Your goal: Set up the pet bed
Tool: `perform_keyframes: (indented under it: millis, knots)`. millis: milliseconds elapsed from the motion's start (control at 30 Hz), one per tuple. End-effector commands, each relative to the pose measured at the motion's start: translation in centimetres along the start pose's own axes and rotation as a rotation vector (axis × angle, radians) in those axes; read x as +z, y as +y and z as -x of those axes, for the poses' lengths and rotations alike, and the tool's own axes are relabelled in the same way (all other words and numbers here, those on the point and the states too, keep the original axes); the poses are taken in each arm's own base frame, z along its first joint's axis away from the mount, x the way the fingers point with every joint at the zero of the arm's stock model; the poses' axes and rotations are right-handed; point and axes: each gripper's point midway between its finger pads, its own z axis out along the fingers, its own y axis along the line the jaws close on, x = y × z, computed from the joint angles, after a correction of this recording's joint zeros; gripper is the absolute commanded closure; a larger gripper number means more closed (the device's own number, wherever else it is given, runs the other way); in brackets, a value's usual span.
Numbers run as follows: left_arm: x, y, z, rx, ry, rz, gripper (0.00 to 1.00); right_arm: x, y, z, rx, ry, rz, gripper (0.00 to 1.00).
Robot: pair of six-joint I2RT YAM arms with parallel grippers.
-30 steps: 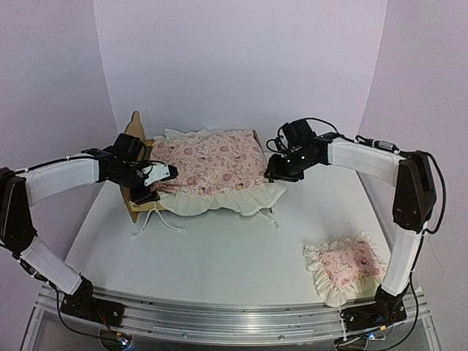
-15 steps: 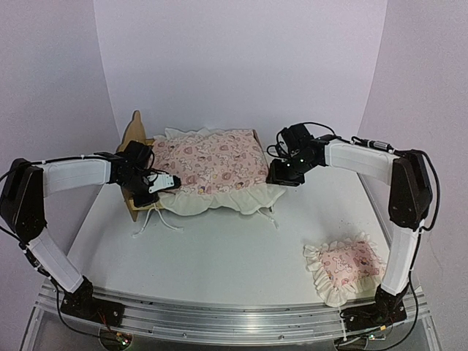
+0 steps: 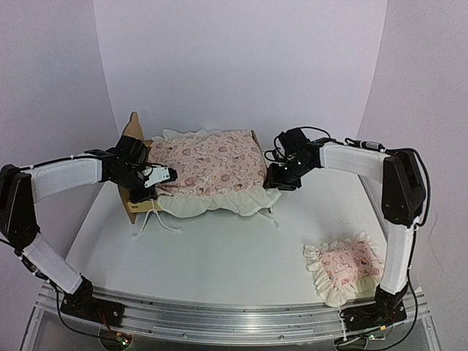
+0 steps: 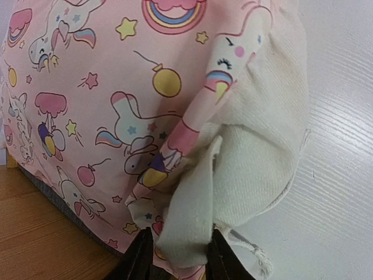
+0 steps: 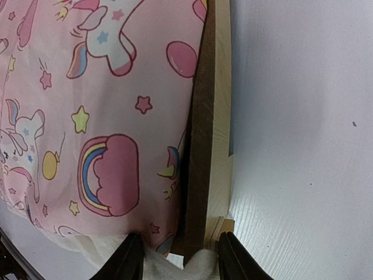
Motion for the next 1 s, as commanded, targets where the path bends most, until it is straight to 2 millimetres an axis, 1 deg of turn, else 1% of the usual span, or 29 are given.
perform_keyframes:
  millis: [0,33,67,167,200,333,400,467,533,633,667,700,733,767,800,867,900,967]
  knots:
    - [-0.8,2.0,2.1,-0.002,-0.063,0.037,0.88,-0.4,0.9,0.3,0.002,0.004,0.037,0.55]
    - [-0.9,1.9,2.1,-0.002,-0.060,0.035,0.96,-0.3,0.9,0.3,0.003,0.005,0.037,0.56]
    - [-1.1,1.9,2.0,-0.004,-0.057,0.035,1.00,-0.3,0.8,0.2,0.005,0.006,0.035,0.56]
    - [-2.2,2.0,0.9,0.021,-0.026,0.046,1.00,-0.4,0.7,0.2,0.006,0.003,0.029,0.57]
    - [-2.5,2.1,0.2,0.039,-0.009,0.059,1.00,-0.6,0.7,0.3,0.004,0.000,0.030,0.57]
    - [-4.2,3.7,-4.0,0.102,0.101,0.129,1.00,-1.0,0.9,0.4,-0.001,-0.005,0.038,0.57]
    - [-5.1,3.9,-5.2,0.126,0.138,0.139,1.00,-1.0,1.0,0.1,0.002,0.001,0.043,0.58]
    - [-5.7,3.1,-5.9,0.145,0.153,0.120,1.00,-0.7,0.8,-0.3,0.010,0.015,0.044,0.59]
    - [-5.8,2.1,-6.4,0.174,0.158,0.104,1.00,-0.3,0.8,-0.8,0.020,0.032,0.048,0.60]
    - [-5.4,0.1,-8.1,0.245,0.195,0.069,1.00,-0.2,0.9,-1.1,0.025,0.046,0.060,0.60]
    - [-5.3,-0.9,-8.4,0.289,0.193,0.036,1.00,-0.2,0.9,-1.1,0.027,0.046,0.061,0.61]
    - [-5.5,-1.6,-8.4,0.307,0.175,0.016,1.00,-0.3,1.0,-1.1,0.024,0.044,0.065,0.64]
    - [-6.0,-2.3,-7.9,0.311,0.136,-0.005,1.00,-0.4,1.2,-1.0,0.021,0.044,0.072,0.68]
    - [-6.6,-2.8,-7.0,0.301,0.079,-0.026,1.00,-0.5,1.4,-1.0,0.019,0.045,0.080,0.73]
    - [-7.3,-3.3,-5.7,0.278,0.002,-0.050,1.00,-0.6,1.6,-1.1,0.017,0.048,0.091,0.79]
    - [-8.5,-2.1,-3.9,0.200,-0.092,-0.023,1.00,-0.7,1.8,-1.2,0.017,0.055,0.106,0.90]
    - [-8.7,-1.4,-3.5,0.172,-0.109,-0.005,1.00,-0.8,1.9,-1.3,0.017,0.058,0.112,0.94]
    - [-8.9,0.3,-3.4,0.122,-0.121,0.042,1.00,-0.9,2.0,-1.3,0.016,0.059,0.116,0.98]
